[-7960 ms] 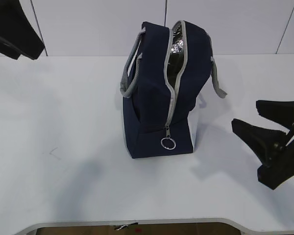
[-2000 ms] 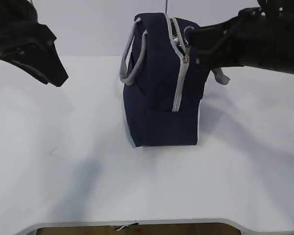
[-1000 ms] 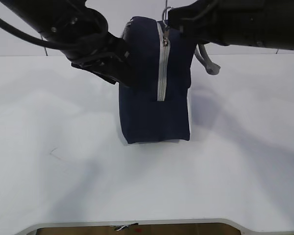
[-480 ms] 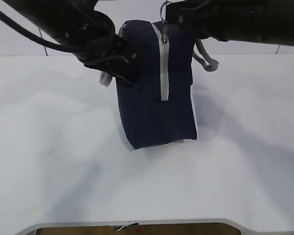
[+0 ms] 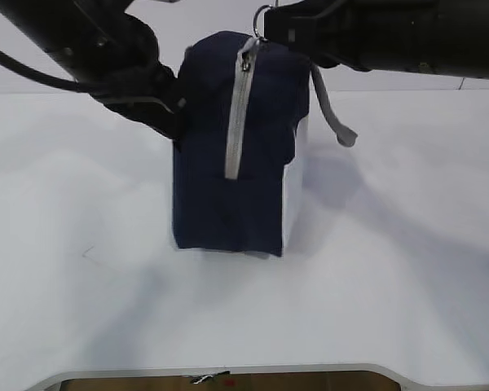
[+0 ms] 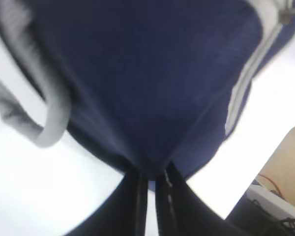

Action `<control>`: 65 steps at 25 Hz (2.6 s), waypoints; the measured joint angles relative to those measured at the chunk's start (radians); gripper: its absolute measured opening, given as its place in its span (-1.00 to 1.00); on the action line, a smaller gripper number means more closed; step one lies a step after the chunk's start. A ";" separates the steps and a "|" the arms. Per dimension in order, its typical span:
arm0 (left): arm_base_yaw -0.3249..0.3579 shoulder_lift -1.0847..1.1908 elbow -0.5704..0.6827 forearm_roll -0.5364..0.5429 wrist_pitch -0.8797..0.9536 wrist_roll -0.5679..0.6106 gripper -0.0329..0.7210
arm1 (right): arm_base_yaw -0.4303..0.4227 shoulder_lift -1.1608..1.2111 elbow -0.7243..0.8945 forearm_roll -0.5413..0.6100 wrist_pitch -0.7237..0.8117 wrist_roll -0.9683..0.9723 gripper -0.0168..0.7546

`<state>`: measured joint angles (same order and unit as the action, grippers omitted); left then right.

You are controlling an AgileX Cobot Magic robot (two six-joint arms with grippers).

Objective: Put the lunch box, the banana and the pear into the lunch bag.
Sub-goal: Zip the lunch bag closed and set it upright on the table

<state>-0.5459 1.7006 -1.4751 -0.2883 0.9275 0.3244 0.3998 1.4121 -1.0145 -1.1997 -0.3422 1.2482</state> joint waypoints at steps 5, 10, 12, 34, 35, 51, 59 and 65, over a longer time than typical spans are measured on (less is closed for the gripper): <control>0.034 -0.045 0.000 0.014 0.035 0.009 -0.90 | 0.003 0.000 -0.021 -0.001 -0.018 0.004 -0.91; 0.035 -0.045 0.000 0.011 0.069 0.041 -0.90 | 0.005 0.029 -0.049 -0.002 -0.008 0.015 -0.91; 0.035 -0.045 0.000 0.014 0.079 0.045 -0.90 | 0.006 0.051 -0.069 -0.002 -0.003 0.017 -0.91; 0.037 -0.045 0.000 0.089 0.163 0.098 -0.90 | 0.008 0.263 -0.297 -0.173 0.296 0.022 -0.91; 0.037 -0.045 0.000 0.093 0.165 0.098 -0.90 | 0.008 0.276 -0.301 -0.173 0.310 0.022 -0.91; 0.039 -0.085 0.003 0.131 0.231 0.098 -0.90 | -0.011 0.383 -0.321 -0.208 0.376 0.030 -0.91; 0.039 -0.085 0.003 0.135 0.251 0.100 -0.90 | -0.033 0.438 -0.329 -0.222 0.350 0.077 -0.91; 0.039 -0.087 0.003 0.139 0.259 0.100 -0.90 | -0.033 0.438 -0.353 -0.233 0.265 0.114 -0.91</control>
<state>-0.5065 1.6140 -1.4717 -0.1495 1.1866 0.4243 0.3672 1.8499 -1.3673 -1.4325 -0.0768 1.3623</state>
